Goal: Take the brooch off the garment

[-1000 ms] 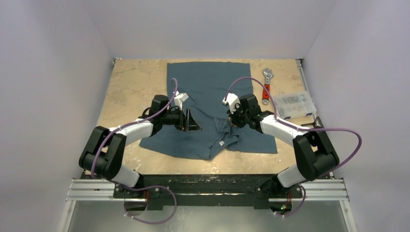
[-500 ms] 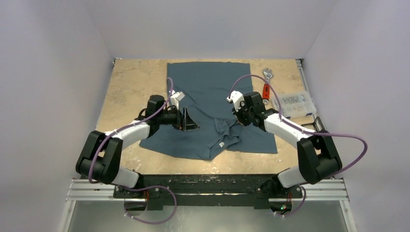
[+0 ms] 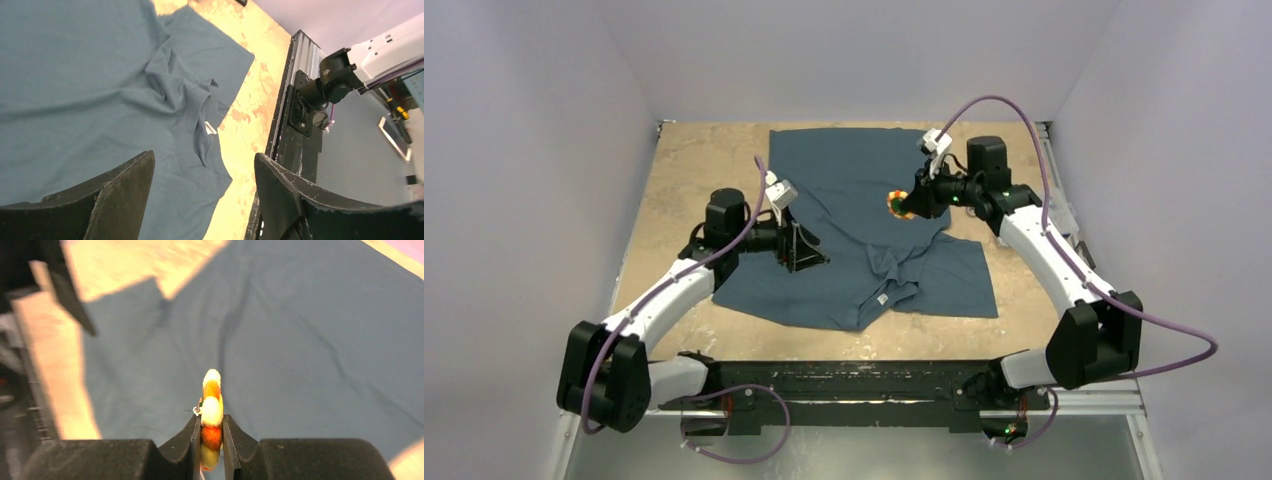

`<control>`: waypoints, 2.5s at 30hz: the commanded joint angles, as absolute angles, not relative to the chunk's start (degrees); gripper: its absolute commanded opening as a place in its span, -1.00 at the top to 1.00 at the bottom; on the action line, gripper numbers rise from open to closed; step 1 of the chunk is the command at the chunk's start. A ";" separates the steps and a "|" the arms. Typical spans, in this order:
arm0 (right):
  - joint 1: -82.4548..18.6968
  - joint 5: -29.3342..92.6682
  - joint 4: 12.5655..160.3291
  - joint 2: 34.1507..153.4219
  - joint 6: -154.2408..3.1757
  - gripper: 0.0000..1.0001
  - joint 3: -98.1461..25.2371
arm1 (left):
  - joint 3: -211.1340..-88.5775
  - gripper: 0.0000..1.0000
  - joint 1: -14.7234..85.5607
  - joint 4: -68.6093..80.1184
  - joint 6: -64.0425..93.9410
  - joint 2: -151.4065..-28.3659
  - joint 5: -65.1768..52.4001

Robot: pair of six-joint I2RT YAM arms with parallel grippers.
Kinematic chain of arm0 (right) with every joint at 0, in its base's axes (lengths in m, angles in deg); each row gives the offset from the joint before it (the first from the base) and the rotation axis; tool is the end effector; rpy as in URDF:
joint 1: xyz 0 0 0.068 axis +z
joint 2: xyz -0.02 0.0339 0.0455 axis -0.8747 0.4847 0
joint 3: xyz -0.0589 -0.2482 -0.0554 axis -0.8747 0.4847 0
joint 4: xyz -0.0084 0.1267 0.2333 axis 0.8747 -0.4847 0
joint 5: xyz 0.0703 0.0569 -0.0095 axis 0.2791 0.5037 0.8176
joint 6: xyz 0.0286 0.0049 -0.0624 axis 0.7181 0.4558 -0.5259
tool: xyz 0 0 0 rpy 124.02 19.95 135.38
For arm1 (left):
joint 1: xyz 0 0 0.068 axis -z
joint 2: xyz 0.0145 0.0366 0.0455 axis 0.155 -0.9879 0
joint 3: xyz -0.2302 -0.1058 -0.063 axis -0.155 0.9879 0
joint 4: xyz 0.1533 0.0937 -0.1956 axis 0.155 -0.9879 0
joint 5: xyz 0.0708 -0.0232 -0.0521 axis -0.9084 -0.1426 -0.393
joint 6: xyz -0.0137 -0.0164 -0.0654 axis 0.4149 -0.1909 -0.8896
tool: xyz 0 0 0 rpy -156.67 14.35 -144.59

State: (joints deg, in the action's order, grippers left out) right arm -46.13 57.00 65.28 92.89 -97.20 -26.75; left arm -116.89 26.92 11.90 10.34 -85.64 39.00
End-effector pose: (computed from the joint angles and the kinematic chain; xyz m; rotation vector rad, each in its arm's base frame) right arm 0.3123 0.1142 0.2874 -0.8555 1.9735 0.6297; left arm 0.2524 -0.1292 0.2277 0.6679 1.9200 -1.3038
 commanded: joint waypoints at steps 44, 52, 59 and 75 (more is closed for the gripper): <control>-37.42 97.70 112.93 91.98 -34.74 1.00 -18.56 | -120.59 -0.49 41.04 33.55 0.49 -82.89 39.79; -37.34 97.59 109.59 91.53 -38.14 1.00 -18.41 | -121.55 -0.61 42.84 33.47 -1.69 -81.90 38.70; -37.01 97.94 104.53 90.38 -42.78 1.00 -18.23 | -124.21 -0.56 42.84 32.89 -4.40 -83.10 35.13; -36.67 97.94 98.80 89.17 -48.30 1.00 -18.99 | -124.55 0.00 41.50 33.57 -10.25 -85.59 35.89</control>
